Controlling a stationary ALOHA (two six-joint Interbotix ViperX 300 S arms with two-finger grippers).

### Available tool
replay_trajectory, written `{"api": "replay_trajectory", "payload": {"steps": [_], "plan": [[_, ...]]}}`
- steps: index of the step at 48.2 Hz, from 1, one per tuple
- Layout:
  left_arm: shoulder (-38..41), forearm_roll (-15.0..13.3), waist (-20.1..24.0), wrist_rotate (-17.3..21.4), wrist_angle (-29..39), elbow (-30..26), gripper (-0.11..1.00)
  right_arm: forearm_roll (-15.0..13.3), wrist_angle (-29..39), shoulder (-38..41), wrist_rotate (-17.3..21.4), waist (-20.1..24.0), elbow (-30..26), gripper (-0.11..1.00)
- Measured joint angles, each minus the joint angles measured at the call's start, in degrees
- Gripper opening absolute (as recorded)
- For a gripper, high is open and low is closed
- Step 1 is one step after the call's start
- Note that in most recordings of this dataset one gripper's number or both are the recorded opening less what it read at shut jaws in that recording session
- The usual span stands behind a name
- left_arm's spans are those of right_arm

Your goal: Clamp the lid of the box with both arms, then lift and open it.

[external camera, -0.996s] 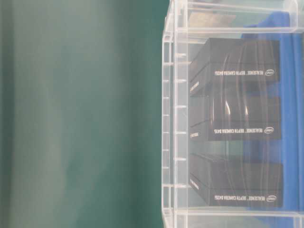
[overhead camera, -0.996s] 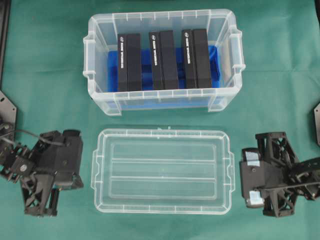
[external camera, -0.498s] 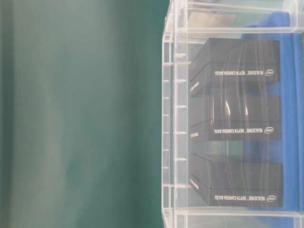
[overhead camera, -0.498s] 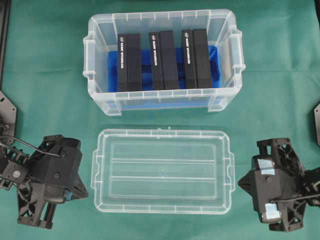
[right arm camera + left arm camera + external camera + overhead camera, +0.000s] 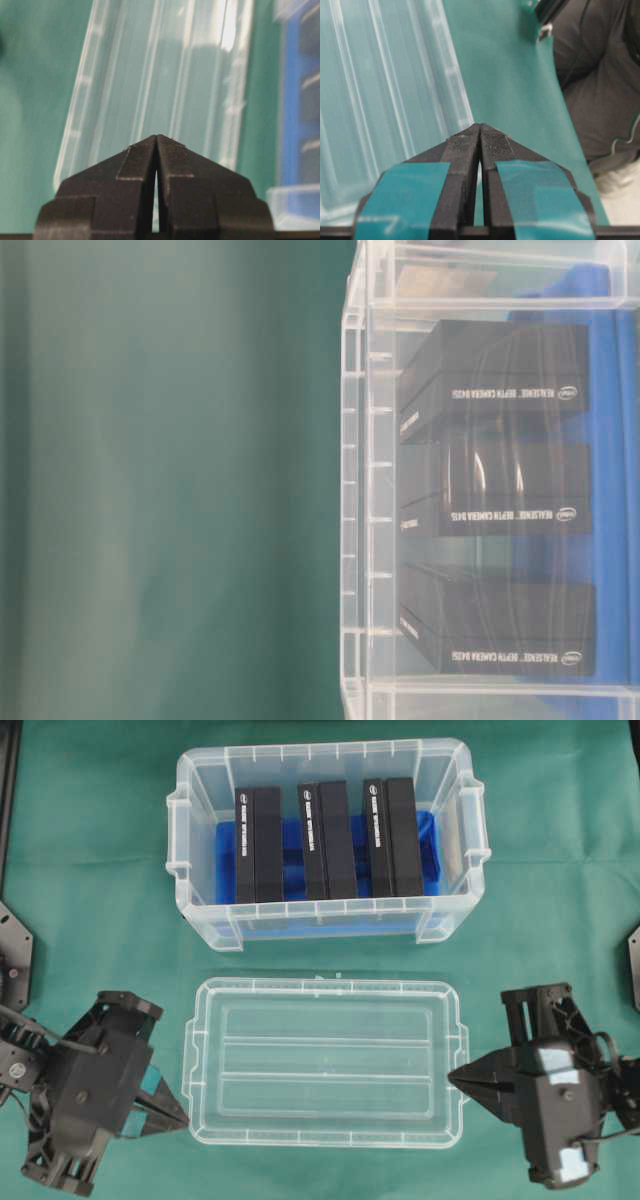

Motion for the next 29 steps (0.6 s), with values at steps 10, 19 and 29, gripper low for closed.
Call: {"api": "replay_trajectory", "payload": {"steps": [10, 19, 29], "plan": [[-0.9, 0.0, 4.0, 5.5, -0.3, -2.0, 0.01, -6.3, -0.6, -1.8, 0.0, -2.5, -1.3, 0.0], [-3.8, 0.0, 9.8, 8.3, -2.5, -2.8, 0.01, -10.2, -1.3, -4.5, 0.0, -6.2, -1.3, 0.0], [-7.5, 0.0, 17.5, 10.8, -5.4, -2.7, 0.01, -13.3, -2.3, -8.2, -0.1, -12.0, -1.0, 0.0]]}}
